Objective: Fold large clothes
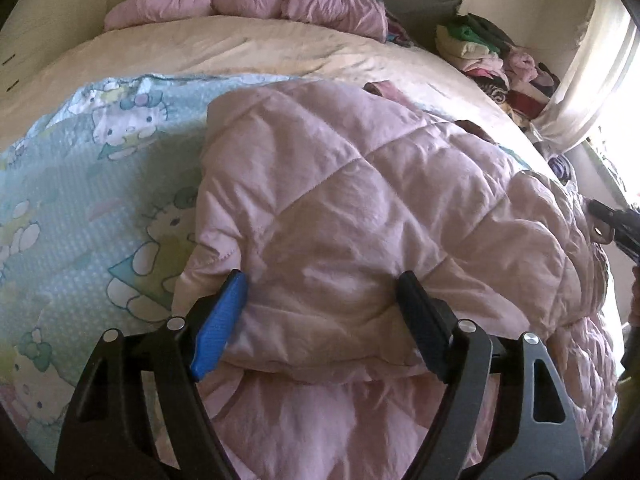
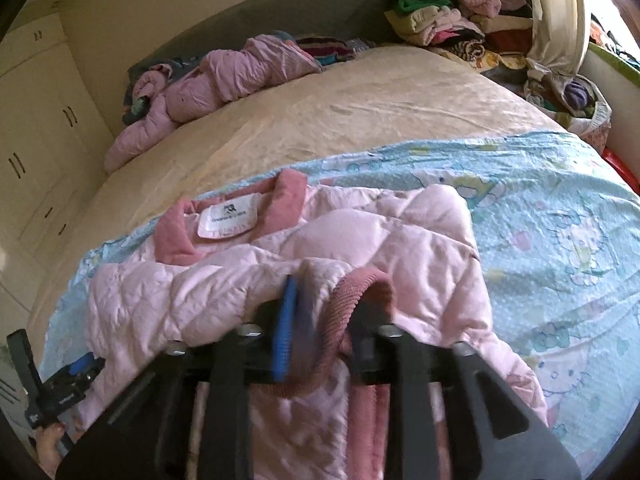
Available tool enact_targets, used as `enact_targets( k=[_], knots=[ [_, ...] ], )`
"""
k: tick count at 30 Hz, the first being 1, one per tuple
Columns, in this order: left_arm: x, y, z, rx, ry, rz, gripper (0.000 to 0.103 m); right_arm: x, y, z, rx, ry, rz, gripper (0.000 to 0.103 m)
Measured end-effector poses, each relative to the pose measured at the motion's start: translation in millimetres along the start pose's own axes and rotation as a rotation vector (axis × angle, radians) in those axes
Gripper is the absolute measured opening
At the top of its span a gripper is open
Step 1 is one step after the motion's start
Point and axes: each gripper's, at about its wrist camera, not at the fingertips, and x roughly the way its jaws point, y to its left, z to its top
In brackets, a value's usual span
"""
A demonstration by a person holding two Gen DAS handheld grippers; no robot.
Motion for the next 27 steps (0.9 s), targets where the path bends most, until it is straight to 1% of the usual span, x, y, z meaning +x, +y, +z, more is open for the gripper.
enact_targets(
  k=[1, 3, 4, 6, 8, 9, 10, 11, 12, 13, 15, 17, 21, 24, 27],
  knots=[
    [0, 1, 0, -0.006, 0.002, -0.004, 0.071, -6, -4, -1, 0.006, -0.015, -0.006, 0.052],
    [1, 3, -1, -0.009, 0.001, -0.008, 0.071, -20, -10, -1, 0.021, -0.042, -0.035, 0.052],
    [1, 2, -2, -0.007, -0.001, -0.007, 0.071, -31, -11, -2, 0.019, -0.075, -0.073, 0.052],
    [2, 3, -1, -0.004, -0.002, 0.001, 0.071, -55, -6, -4, -0.010, -0.152, -0.100, 0.053],
    [2, 4, -2, -0.006, -0.001, 0.001, 0.071, -69, 11, -7, -0.062, -0.185, -0.076, 0.055],
    [1, 2, -2, -0.005, -0.002, 0.001, 0.071, -74, 24, -10, -0.099, -0.190, -0.043, 0.058],
    [1, 3, -2, -0.005, -0.002, 0.001, 0.071, -76, 34, -13, -0.125, -0.188, -0.019, 0.067],
    [1, 2, -2, -0.003, -0.003, 0.002, 0.071, -76, 49, -18, -0.160, -0.179, 0.011, 0.072],
    [1, 2, -2, -0.002, -0.003, 0.003, 0.071, -72, 64, -23, -0.193, -0.157, 0.038, 0.079],
    [1, 3, -2, 0.000, -0.003, 0.003, 0.071, -65, 76, -25, -0.221, -0.129, 0.047, 0.082],
    [2, 3, -2, 0.001, -0.003, 0.004, 0.071, -42, 99, -33, -0.274, -0.068, 0.023, 0.082],
    [1, 2, -2, 0.001, -0.003, 0.003, 0.071, -20, 113, -37, -0.294, -0.014, 0.016, 0.082],
    [1, 3, -1, 0.002, 0.000, 0.002, 0.071, 12, 130, -42, -0.305, 0.054, -0.003, 0.082],
    [1, 2, -1, 0.003, 0.000, 0.005, 0.071, 32, 131, -44, -0.303, 0.097, -0.036, 0.082],
    [1, 2, -1, 0.003, 0.002, 0.005, 0.071, 48, 125, -49, -0.286, 0.134, -0.030, 0.082]
  ],
)
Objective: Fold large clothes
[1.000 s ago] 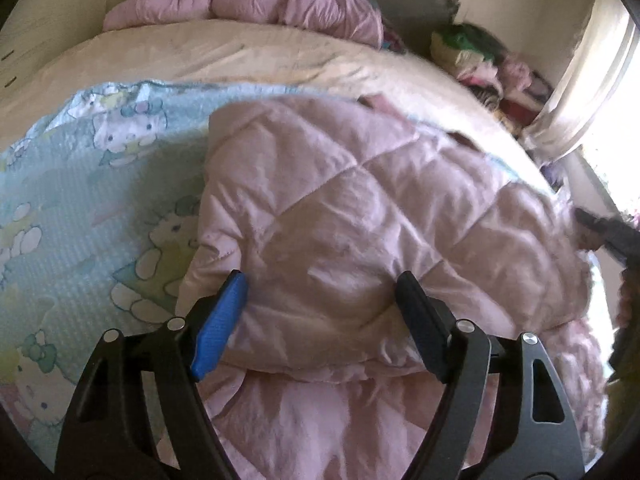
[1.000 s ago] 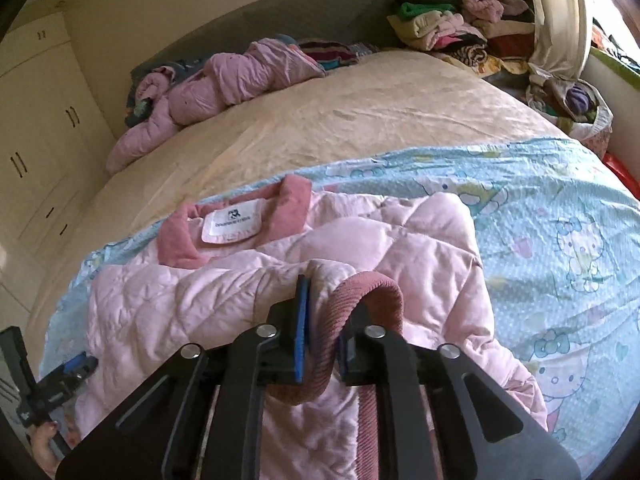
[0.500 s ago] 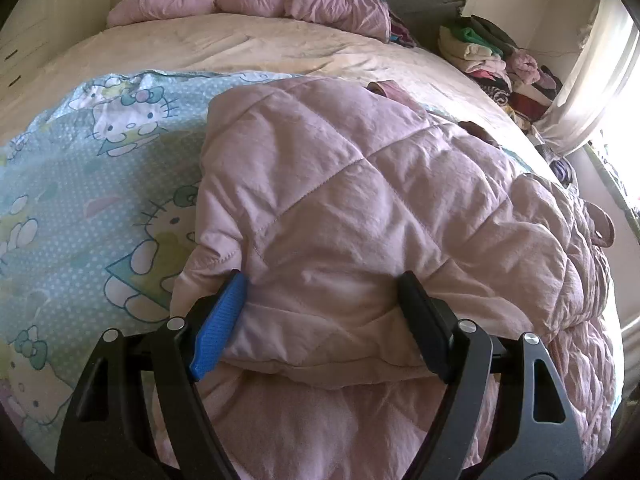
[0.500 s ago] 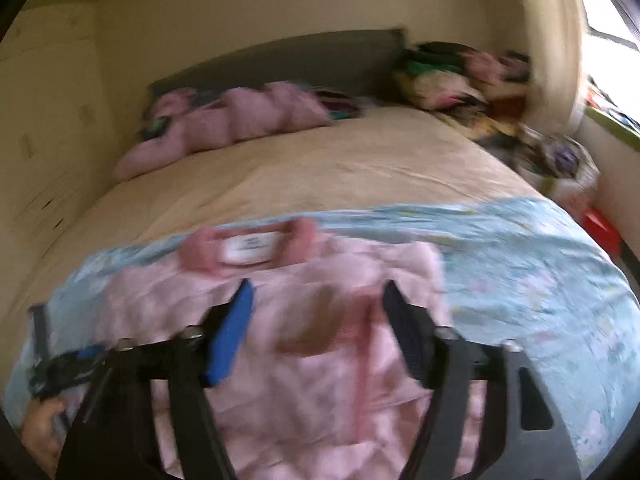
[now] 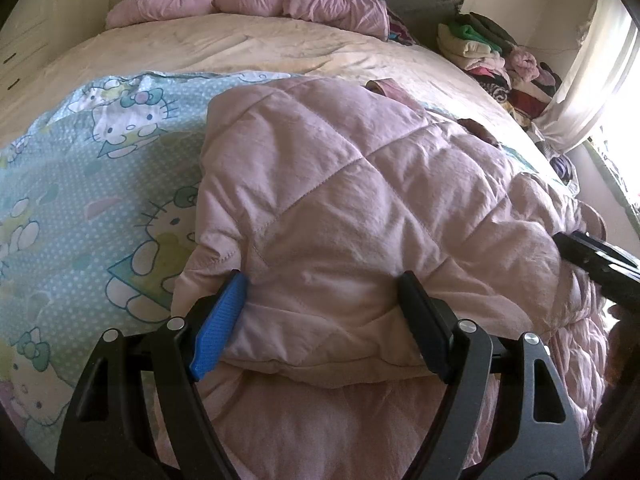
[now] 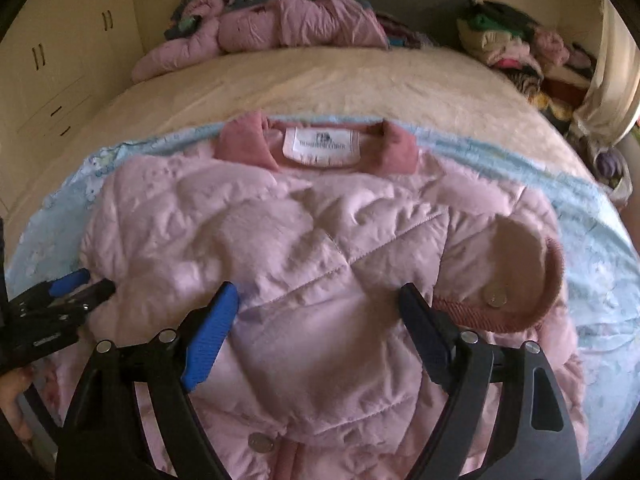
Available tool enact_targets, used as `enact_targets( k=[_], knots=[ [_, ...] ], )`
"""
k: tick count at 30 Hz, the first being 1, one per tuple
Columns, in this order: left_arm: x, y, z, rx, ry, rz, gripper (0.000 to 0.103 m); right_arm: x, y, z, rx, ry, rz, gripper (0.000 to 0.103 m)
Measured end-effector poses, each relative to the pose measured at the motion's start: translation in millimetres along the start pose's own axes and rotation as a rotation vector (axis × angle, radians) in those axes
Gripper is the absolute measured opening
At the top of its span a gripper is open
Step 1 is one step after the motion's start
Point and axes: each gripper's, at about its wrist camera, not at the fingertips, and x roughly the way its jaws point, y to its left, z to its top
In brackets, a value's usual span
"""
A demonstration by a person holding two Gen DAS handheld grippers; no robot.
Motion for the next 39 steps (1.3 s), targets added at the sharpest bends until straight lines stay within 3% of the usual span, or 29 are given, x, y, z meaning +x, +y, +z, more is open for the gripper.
enact_targets(
  k=[6, 16, 21, 24, 39],
  knots=[
    [1, -3, -1, 0.011, 0.001, 0.010, 0.071, 29, -4, -8, -0.003, 0.045, 0.011, 0.087],
    [2, -5, -2, 0.016, 0.000, 0.008, 0.070, 37, -5, -11, 0.006, 0.041, 0.012, 0.089],
    [-7, -5, 0, 0.023, -0.004, 0.002, 0.076, 26, -10, -11, 0.009, 0.015, 0.063, 0.094],
    [-12, -6, 3, 0.023, -0.004, 0.004, 0.094, 17, -9, -11, 0.012, 0.011, 0.059, 0.098],
    [-42, -4, 9, 0.051, -0.022, 0.100, 0.094, -23, -19, -16, 0.122, -0.022, 0.094, 0.099]
  ],
)
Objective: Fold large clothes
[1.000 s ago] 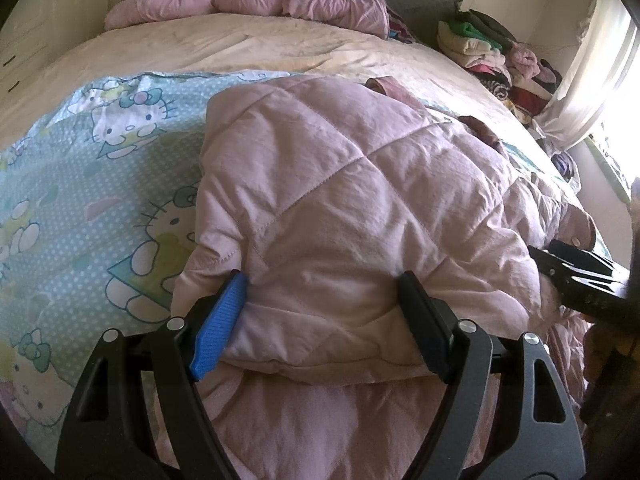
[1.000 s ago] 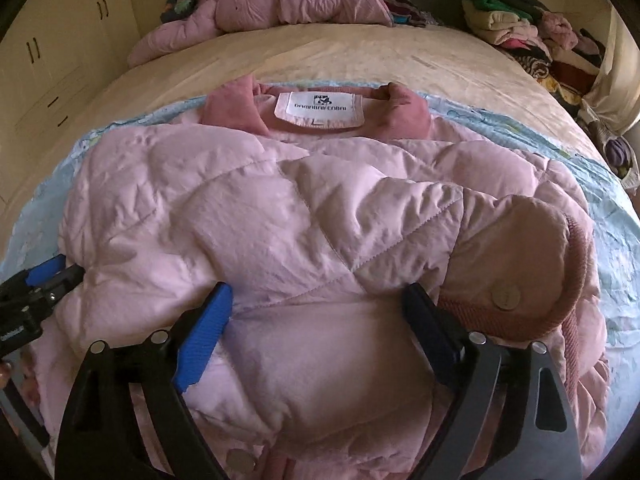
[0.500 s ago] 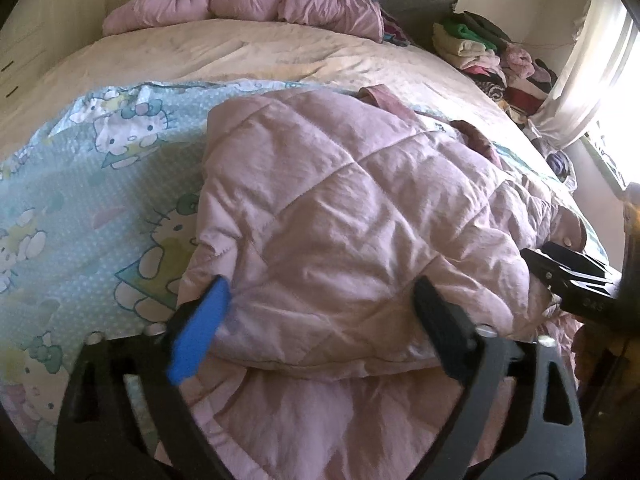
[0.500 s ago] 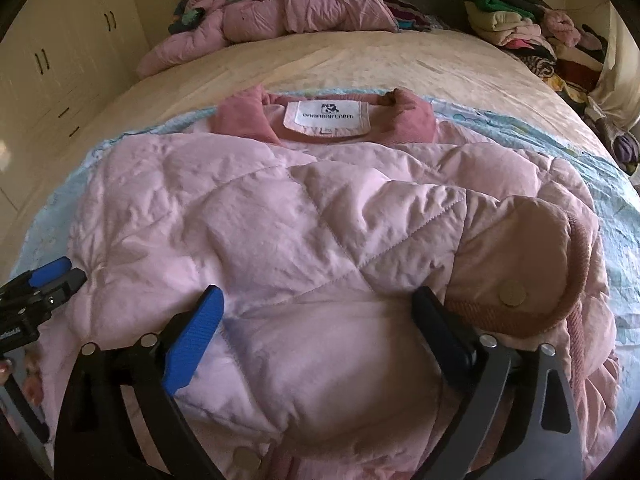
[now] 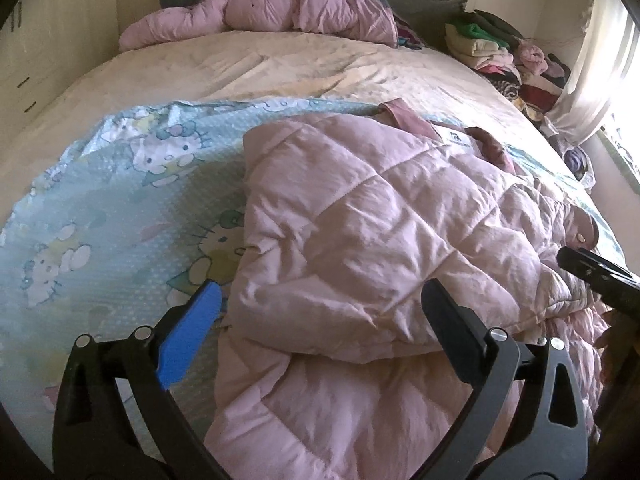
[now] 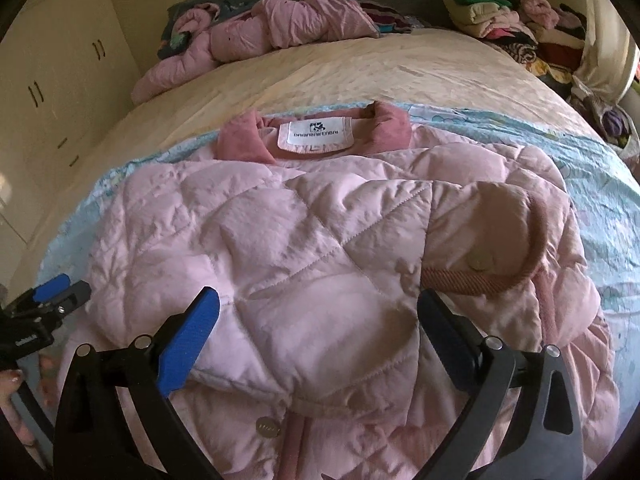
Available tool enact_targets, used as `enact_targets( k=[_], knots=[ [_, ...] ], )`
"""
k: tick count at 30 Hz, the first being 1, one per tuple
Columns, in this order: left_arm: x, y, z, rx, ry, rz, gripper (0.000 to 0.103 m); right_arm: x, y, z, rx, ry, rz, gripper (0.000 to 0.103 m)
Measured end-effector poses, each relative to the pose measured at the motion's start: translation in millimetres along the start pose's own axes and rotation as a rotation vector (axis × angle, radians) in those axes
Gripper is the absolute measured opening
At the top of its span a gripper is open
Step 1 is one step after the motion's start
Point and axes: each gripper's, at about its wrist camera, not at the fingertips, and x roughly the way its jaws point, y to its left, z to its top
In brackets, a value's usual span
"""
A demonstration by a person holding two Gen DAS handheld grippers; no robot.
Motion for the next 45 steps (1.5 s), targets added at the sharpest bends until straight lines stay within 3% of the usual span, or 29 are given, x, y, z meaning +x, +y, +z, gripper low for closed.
enact_targets(
  k=[18, 36, 45],
  knots=[
    [-73, 32, 2, -0.091, -0.126, 0.031, 0.094, -81, 3, 0, 0.002, -0.111, 0.043, 0.099],
    [-141, 10, -10, -0.035, -0.234, 0.008, 0.094, -145, -3, -24, 0.012, -0.180, 0.052, 0.099],
    [-175, 9, -31, 0.005, -0.251, 0.078, 0.094, -180, -5, -40, 0.009, -0.219, 0.075, 0.099]
  ],
)
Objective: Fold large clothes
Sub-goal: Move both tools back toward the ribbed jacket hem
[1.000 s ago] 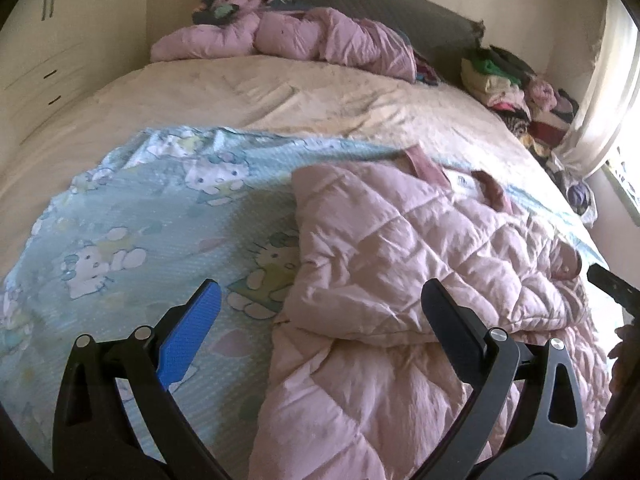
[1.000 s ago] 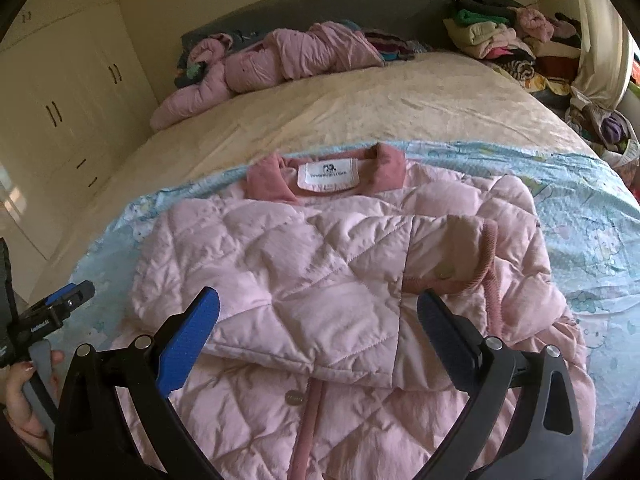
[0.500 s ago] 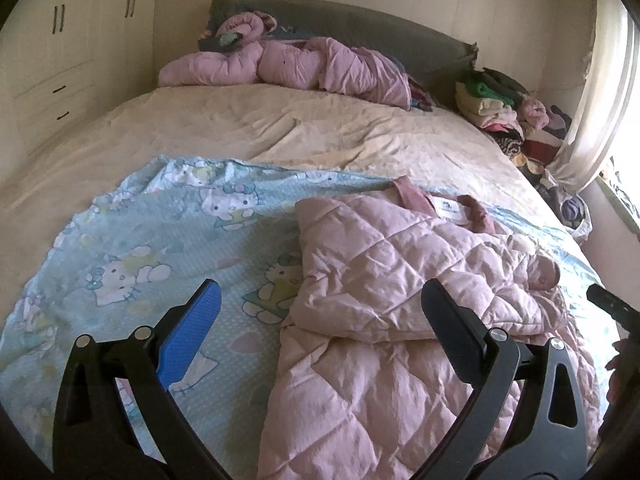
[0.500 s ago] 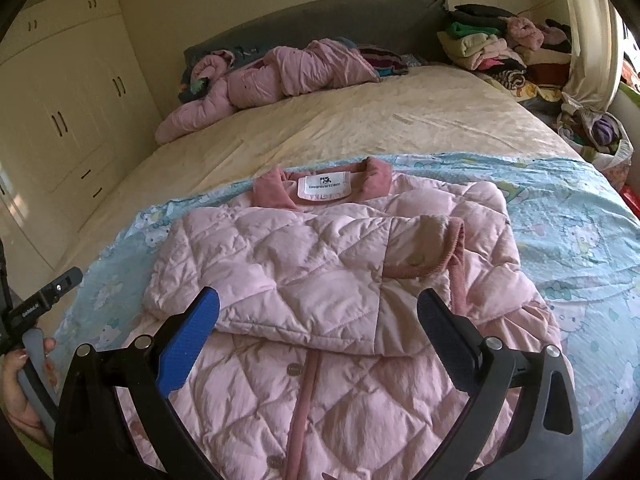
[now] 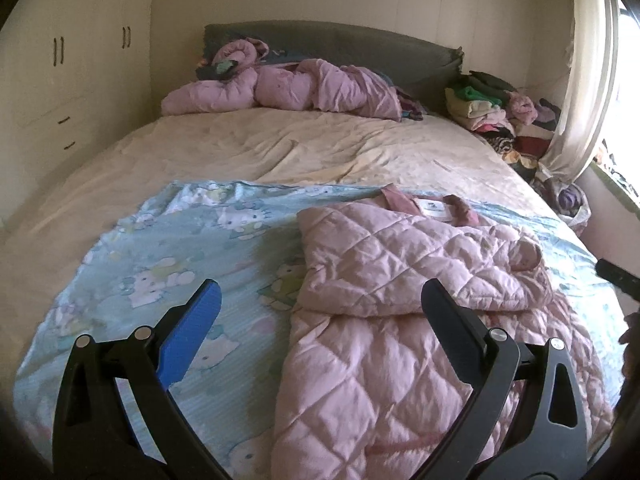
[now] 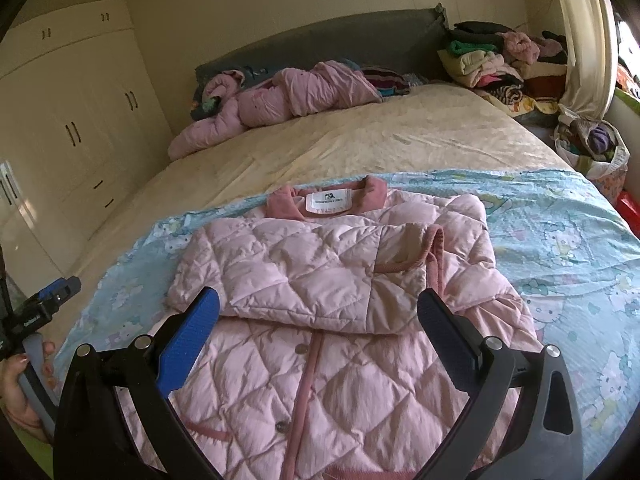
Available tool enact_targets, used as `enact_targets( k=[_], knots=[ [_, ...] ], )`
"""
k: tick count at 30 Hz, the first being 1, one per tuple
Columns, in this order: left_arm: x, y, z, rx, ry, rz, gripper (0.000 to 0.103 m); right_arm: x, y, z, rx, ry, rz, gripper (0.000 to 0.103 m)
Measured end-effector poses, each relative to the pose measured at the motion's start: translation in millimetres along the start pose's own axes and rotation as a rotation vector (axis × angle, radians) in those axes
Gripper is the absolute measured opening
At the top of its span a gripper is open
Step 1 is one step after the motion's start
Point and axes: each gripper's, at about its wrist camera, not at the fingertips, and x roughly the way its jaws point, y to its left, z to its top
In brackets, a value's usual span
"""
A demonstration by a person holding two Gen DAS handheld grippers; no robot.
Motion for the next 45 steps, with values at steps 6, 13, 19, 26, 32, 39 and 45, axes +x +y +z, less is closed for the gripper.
enact_targets(
  k=[6, 13, 19, 26, 32, 39, 45],
  knots=[
    [-29, 11, -3, -0.001, -0.010, 0.048, 0.094, -25, 3, -5, 0.002, -0.023, 0.030, 0.099],
    [-63, 19, -15, -0.039, -0.011, 0.020, 0.094, -58, 3, -14, -0.001, -0.052, 0.048, 0.099],
    [-79, 9, -32, -0.031, -0.005, 0.020, 0.094, -84, -6, -29, -0.008, -0.058, 0.045, 0.099],
    [-89, -4, -50, -0.012, 0.008, 0.012, 0.094, -102, -17, -49, -0.018, -0.044, 0.020, 0.099],
    [-94, -12, -63, 0.007, 0.022, 0.014, 0.094, -113, -23, -64, -0.029, -0.033, 0.003, 0.099],
    [-102, -19, -75, 0.019, 0.036, 0.014, 0.094, -122, -31, -80, -0.028, -0.017, 0.002, 0.099],
    [-108, -24, -84, 0.034, 0.044, 0.024, 0.094, -126, -36, -87, -0.027, -0.009, 0.007, 0.099]
  ],
)
